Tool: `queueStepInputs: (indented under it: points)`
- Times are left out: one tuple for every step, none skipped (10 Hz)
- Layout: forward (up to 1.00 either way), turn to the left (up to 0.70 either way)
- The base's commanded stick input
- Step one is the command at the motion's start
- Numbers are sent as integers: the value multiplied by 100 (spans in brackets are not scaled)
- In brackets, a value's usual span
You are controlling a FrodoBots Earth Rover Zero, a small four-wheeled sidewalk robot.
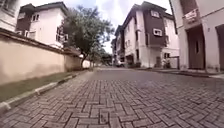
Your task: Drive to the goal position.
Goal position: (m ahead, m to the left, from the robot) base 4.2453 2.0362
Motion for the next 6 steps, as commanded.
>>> queueStepInputs:
  points:
    - [69,3]
    - [69,3]
    - [69,3]
    - [69,3]
    - [69,3]
    - [69,3]
